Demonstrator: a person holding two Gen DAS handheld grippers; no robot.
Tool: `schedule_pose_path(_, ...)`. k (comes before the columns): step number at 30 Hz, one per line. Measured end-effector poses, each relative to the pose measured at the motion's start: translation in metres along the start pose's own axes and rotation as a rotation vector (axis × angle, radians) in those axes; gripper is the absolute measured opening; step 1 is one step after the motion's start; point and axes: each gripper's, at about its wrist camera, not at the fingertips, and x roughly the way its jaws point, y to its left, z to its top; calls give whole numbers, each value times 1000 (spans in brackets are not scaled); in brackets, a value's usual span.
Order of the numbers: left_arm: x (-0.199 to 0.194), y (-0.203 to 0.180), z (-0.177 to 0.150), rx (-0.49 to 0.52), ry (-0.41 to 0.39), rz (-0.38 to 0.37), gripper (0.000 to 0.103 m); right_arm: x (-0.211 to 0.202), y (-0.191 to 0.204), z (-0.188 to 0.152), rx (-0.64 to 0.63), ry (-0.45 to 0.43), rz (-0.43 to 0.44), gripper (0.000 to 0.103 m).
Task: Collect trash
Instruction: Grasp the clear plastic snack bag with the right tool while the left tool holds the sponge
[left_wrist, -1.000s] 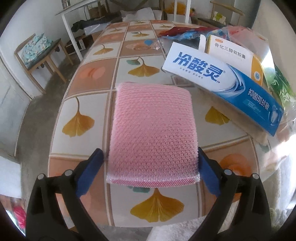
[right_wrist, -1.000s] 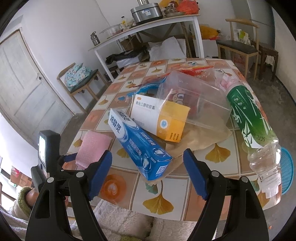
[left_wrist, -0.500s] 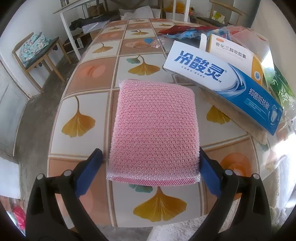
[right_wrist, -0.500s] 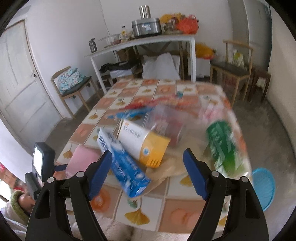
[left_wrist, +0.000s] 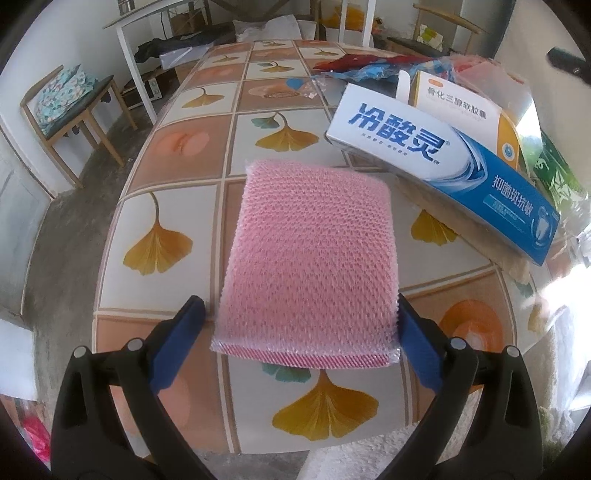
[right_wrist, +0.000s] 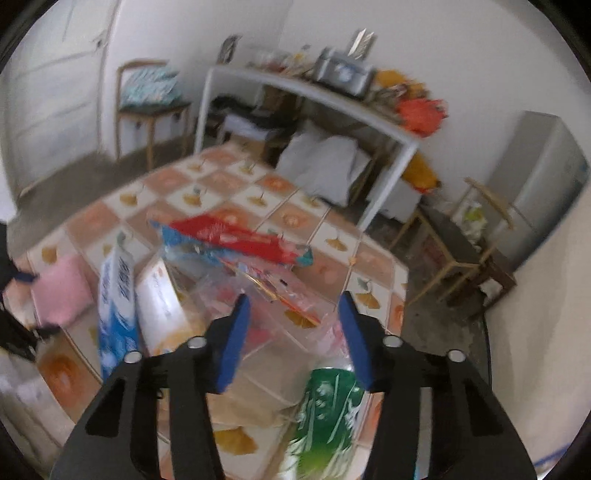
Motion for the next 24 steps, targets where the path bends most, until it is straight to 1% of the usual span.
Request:
schedule_pose_path(2,-2,2,-1,-6,-13,-13,94,15,-4,0,-67,39,15,42)
schedule_pose_path(5,-4,7,-1,-22,-24,-45,94,34,-10,3,-155,88,55,42)
schedule_pose_path(8,-8,15,0,-56,-38,-86,83,47,-12,4,-214,122,81,42)
schedule_pose_path(9,-9,19,1,-70,-39,-99,82,51,-12,5,-246,135,86,42)
schedule_pose_path(11,-10,25,3,-95,-45,-121,81,55,-14,7,-279,150,99,41)
schedule_pose_path(12,-11,29,4,-111,-46,-133,81,57,-15,9,-292,159,121,40)
schedule_pose_path(15,-14,36,5,-135,-64,-150,80,60,-12,11,-341,171,150,39)
schedule_pose_path(20,-19,44,6,-150,-96,-179,79,72,-8,11,-394,200,148,33)
schedule_pose_path(24,-23,46,6,-150,-107,-191,79,82,-4,8,-433,226,151,32)
